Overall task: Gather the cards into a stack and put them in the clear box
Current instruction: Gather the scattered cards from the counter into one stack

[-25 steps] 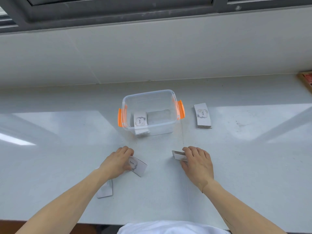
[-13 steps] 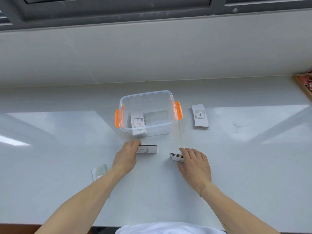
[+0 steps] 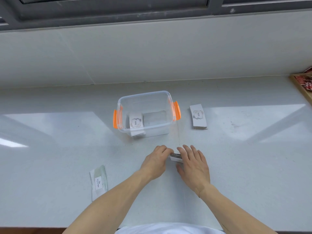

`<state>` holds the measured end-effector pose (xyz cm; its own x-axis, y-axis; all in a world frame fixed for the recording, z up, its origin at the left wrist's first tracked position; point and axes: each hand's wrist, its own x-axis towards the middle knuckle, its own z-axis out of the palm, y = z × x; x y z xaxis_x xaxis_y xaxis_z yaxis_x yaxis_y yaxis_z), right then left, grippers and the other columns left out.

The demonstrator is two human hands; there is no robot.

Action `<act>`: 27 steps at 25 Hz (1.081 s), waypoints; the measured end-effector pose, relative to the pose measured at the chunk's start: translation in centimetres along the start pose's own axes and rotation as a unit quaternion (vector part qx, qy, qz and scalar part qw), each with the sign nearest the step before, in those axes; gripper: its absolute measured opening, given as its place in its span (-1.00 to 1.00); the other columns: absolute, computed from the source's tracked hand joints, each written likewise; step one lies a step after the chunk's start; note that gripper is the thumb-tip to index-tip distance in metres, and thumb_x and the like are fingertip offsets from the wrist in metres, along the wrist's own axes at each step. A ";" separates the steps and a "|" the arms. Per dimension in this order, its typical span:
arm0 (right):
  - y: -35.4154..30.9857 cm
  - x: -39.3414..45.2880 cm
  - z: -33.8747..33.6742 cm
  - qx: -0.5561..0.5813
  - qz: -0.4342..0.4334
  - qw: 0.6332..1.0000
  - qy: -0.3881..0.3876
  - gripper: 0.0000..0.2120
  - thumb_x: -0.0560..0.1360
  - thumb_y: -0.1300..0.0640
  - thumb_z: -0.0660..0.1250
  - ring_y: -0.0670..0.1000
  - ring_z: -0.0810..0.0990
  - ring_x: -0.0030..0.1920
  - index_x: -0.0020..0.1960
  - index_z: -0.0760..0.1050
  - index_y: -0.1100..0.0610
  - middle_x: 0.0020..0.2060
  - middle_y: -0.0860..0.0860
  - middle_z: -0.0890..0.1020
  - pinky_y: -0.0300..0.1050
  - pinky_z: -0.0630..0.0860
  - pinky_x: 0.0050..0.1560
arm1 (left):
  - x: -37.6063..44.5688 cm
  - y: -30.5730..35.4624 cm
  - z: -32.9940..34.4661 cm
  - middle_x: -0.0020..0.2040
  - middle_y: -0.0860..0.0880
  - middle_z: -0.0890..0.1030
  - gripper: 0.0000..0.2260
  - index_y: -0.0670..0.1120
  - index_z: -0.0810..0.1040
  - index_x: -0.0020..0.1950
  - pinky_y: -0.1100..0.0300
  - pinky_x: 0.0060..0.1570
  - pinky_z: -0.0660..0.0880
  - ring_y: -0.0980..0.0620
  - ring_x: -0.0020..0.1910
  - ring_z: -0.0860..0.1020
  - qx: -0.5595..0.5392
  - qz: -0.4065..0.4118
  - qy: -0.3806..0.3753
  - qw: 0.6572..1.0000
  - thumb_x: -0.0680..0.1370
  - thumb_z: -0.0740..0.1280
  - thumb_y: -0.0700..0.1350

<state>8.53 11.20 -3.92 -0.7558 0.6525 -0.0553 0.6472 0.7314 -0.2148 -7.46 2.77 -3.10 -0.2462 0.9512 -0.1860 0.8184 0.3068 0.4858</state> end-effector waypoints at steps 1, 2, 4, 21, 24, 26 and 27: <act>0.1 0.0 0.1 -0.003 -0.001 1.000 0.003 -0.46 0.41 0.03 0.42 0.21 0.38 0.38 0.33 0.35 0.07 0.32 0.07 0.48 0.17 0.33 0.37 | 0.0 0.3 0.2 0.19 -0.02 0.46 -0.57 -0.02 0.41 0.30 -0.03 -0.08 0.54 -0.04 0.23 0.37 -0.013 0.003 -0.003 1.000 0.49 0.16 -0.36; 0.1 0.1 0.1 -0.004 -0.002 1.000 0.005 -0.51 0.40 0.03 0.42 0.22 0.39 0.36 0.29 0.39 0.09 0.31 0.08 0.49 0.18 0.33 0.36 | 0.1 0.6 0.4 0.19 -0.03 0.46 -0.58 -0.04 0.42 0.30 -0.05 -0.04 0.53 -0.05 0.23 0.37 -0.029 0.004 -0.004 1.000 0.50 0.16 -0.35; 0.1 0.1 0.2 -0.004 0.000 1.000 0.006 -0.53 0.39 0.03 0.44 0.23 0.40 0.34 0.24 0.42 0.10 0.28 0.09 0.50 0.19 0.33 0.36 | 0.2 1.1 0.6 0.20 -0.06 0.47 -0.61 -0.08 0.43 0.30 -0.06 0.08 0.49 -0.06 0.23 0.38 -0.061 0.003 -0.009 0.998 0.49 0.17 -0.33; 0.2 0.0 0.4 -0.009 0.003 1.000 0.004 -0.50 0.38 0.01 0.42 0.19 0.43 0.26 0.28 0.40 0.05 0.21 0.04 0.52 0.17 0.33 0.34 | -5.4 -6.6 -3.3 0.42 -0.05 0.35 -0.46 0.06 0.32 0.43 -0.04 0.49 0.08 -0.14 0.46 0.23 0.151 0.013 -0.078 0.985 0.44 0.26 -0.04; 0.3 0.1 0.5 -0.008 -0.001 1.000 0.010 -0.48 0.39 0.00 0.43 0.19 0.42 0.27 0.31 0.39 0.04 0.22 0.04 0.52 0.17 0.32 0.35 | -9.3 -11.8 -6.9 0.48 0.01 0.29 -0.44 0.17 0.27 0.44 -0.12 0.51 -0.04 -0.11 0.52 0.14 0.281 0.041 -0.159 0.946 0.43 0.22 0.03; 0.4 0.2 0.5 -0.006 -0.001 1.000 0.013 -0.48 0.39 -0.01 0.43 0.19 0.43 0.26 0.31 0.39 0.05 0.21 0.04 0.52 0.16 0.32 0.35 | -11.5 -14.4 -8.8 0.53 0.05 0.20 -0.42 0.24 0.20 0.45 -0.08 0.52 -0.06 -0.08 0.54 0.08 0.324 0.039 -0.194 0.925 0.42 0.19 0.05; 0.4 0.2 0.6 -0.005 -0.001 1.000 0.013 -0.48 0.40 -0.01 0.43 0.18 0.43 0.26 0.31 0.39 0.05 0.22 0.04 0.52 0.16 0.31 0.35 | -12.4 -15.4 -9.5 0.55 0.08 0.16 -0.41 0.26 0.16 0.46 -0.05 0.52 -0.05 -0.06 0.55 0.05 0.335 0.032 -0.203 0.920 0.43 0.18 0.05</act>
<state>8.59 11.45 -4.55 -0.7541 0.6561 -0.0289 0.6468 0.7344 -0.2058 -21.93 -13.47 -0.10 -0.0829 0.8343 -0.5450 0.9943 0.0321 -0.1020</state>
